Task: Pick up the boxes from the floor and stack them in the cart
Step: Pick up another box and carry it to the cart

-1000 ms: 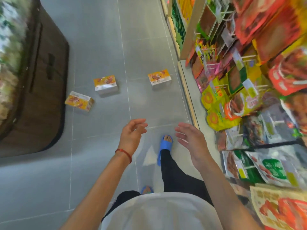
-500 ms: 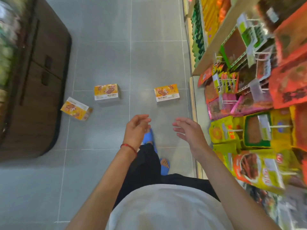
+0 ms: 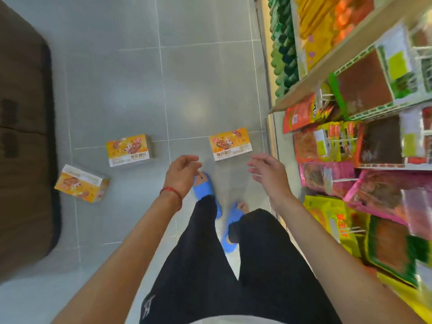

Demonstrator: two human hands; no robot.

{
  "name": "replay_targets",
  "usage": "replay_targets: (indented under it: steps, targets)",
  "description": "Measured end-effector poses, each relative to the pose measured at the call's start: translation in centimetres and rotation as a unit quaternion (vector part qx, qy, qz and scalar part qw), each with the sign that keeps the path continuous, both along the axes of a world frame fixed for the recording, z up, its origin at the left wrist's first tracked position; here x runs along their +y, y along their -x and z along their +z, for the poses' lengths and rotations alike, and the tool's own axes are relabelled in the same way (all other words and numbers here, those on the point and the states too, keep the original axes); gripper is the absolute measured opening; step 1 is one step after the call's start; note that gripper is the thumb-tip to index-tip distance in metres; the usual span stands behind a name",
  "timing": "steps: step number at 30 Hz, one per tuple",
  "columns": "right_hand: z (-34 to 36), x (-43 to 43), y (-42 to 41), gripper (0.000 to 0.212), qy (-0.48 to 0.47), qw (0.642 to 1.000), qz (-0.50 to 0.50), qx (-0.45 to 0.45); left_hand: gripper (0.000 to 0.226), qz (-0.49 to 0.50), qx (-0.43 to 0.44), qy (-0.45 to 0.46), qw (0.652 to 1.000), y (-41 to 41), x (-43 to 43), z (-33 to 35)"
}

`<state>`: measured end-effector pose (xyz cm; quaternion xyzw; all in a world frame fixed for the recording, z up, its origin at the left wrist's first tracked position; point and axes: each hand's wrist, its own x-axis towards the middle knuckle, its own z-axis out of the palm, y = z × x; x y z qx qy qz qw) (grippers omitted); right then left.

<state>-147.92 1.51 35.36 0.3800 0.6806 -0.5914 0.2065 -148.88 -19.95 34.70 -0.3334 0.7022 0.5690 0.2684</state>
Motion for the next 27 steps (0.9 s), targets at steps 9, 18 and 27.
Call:
replay_targets:
  steps: [9, 18, 27]
  targets:
    - [-15.6, 4.8, 7.7, 0.021, -0.041, 0.994, 0.046, -0.086, 0.019, -0.001, -0.111, 0.009, 0.994, 7.0, 2.7, -16.0]
    - [-36.9, 9.8, 11.5, 0.024, -0.12, 0.966, 0.188, -0.133, 0.02, -0.067, -0.149, 0.079, 0.983, 9.4, 6.9, -36.8]
    - [-54.9, 10.4, 17.9, 0.058, -0.166, 0.96, 0.202, -0.101, 0.066, -0.053, -0.105, 0.105, 0.987, 12.3, 7.7, -55.0]
